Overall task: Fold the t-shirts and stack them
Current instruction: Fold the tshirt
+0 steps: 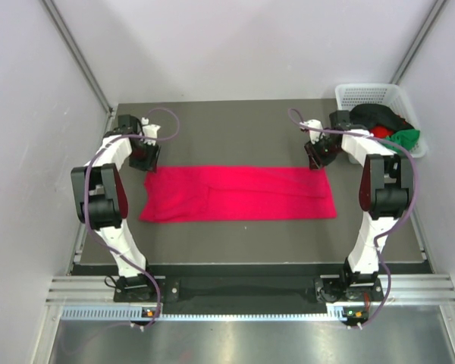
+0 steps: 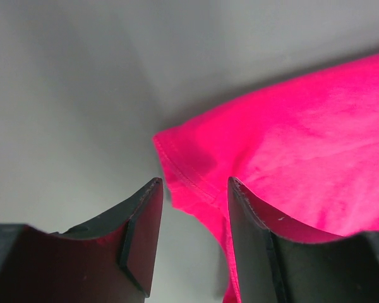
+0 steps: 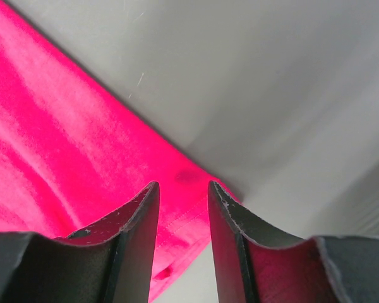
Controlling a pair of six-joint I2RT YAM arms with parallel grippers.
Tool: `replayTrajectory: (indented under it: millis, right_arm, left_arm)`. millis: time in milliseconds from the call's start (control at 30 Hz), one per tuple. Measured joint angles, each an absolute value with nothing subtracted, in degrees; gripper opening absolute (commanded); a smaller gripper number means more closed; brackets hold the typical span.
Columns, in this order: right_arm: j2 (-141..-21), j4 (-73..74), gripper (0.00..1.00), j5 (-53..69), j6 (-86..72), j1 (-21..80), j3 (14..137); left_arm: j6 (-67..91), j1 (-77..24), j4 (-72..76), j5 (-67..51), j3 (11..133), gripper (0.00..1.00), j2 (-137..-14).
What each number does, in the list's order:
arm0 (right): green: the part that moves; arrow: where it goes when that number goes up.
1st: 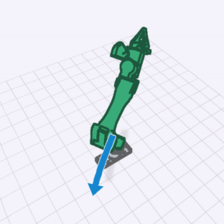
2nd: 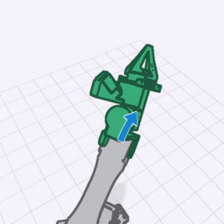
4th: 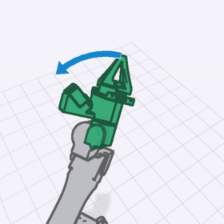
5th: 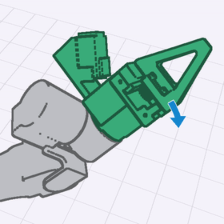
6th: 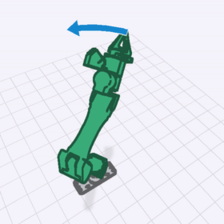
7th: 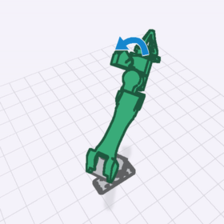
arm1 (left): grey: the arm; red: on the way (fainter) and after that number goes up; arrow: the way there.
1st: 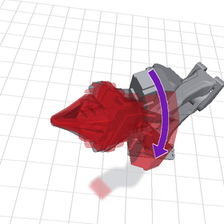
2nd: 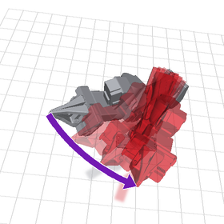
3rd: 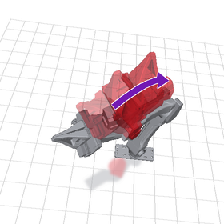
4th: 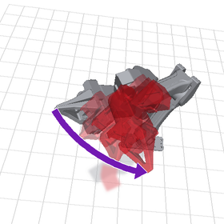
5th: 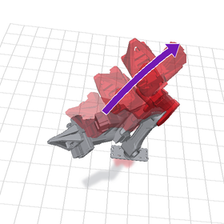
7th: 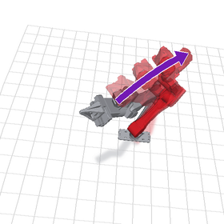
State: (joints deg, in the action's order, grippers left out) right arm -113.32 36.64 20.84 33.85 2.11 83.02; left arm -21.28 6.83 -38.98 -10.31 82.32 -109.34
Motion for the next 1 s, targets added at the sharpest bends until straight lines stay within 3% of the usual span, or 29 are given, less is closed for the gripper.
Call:
replayTrajectory:
  millis: [100, 367, 467, 600, 1000]
  right_arm:
    - [-113.3, 36.8, 0.37, 20.9, 33.8, 2.1, 83.1]
    - [-113.3, 37.6, 0.37, 20.8, 33.4, 2.1, 83.8]
    - [-113.3, 37.9, 0.37, 20.5, 33.5, 2.1, 83.8]
    - [-113.3, 38.3, 0.37, 20.0, 33.6, 2.1, 83.8]
    - [-113.3, 38.7, 0.38, 18.6, 33.4, 2.1, 84.6]
  left_arm:
    - [-20.8, 7.3, -40.2, -10.0, 84.0, 0.49, -111.9]
    - [-18.8, 7.7, -47.9, -11.6, 96.5, 0.25, -123.3]
    - [-18.3, 7.9, -49.1, -12.2, 97.9, 0.23, -124.2]
    - [-17.7, 7.9, -50.1, -13.0, 99.8, 0.01, -125.6]
    - [-18.4, 7.7, -54.4, -12.7, 108.0, 0.0, -130.4]
